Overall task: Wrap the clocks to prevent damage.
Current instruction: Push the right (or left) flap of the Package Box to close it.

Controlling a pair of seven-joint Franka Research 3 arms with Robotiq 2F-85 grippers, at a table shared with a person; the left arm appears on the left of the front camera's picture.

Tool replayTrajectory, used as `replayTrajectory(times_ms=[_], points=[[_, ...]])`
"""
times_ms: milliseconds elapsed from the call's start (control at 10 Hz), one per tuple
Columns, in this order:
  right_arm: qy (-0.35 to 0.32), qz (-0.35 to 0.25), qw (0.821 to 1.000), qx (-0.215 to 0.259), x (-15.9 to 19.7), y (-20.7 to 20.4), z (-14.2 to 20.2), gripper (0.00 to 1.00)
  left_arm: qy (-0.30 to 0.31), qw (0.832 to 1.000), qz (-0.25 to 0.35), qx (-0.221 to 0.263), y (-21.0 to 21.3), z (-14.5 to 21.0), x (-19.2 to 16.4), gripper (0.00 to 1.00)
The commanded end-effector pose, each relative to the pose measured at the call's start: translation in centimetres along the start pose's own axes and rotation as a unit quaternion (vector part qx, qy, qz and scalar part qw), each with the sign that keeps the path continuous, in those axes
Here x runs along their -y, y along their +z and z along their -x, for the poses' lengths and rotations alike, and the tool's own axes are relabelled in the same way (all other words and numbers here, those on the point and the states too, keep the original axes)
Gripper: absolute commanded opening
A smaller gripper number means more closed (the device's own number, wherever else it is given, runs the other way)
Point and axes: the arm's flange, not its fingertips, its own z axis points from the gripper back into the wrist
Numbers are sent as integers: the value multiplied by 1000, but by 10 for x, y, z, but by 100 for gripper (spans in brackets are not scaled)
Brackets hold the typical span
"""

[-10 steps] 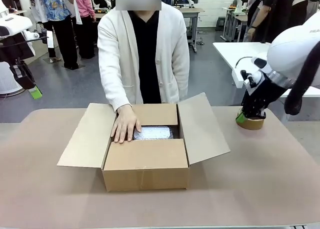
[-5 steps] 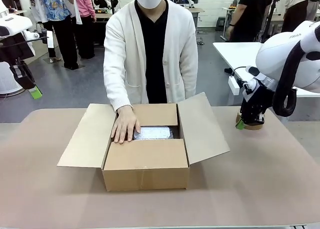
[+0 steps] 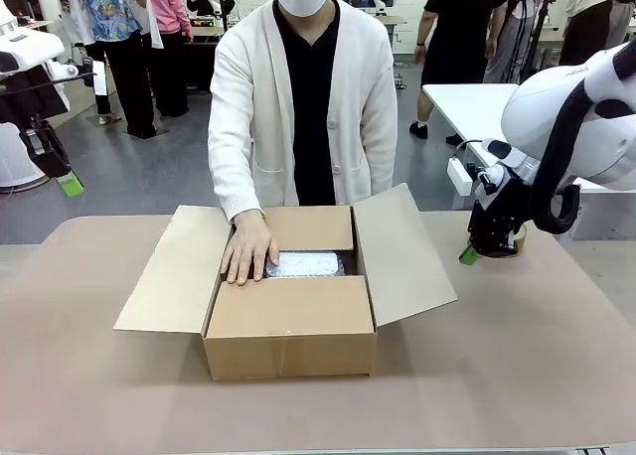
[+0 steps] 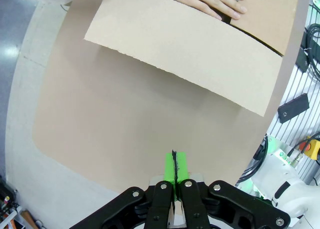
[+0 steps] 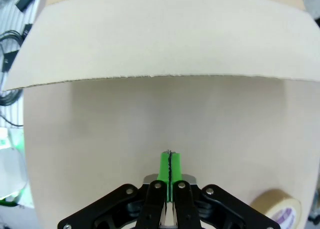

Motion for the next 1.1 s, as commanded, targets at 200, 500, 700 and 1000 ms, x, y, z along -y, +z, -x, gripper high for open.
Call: replayTrajectory(times_ms=[200,500,700,1000], points=[[23,-1,994,106,12,-11,6,1,10,1000,5,3,1,0,1,1],[11,-40,985,167,14,-22,6,1,10,1000,5,3,1,0,1,1],[5,-57,978,198,15,-29,5,1,10,1000,5,3,1,0,1,1],[-15,-19,967,254,15,-27,1,1,10,1000,5,3,1,0,1,1]])
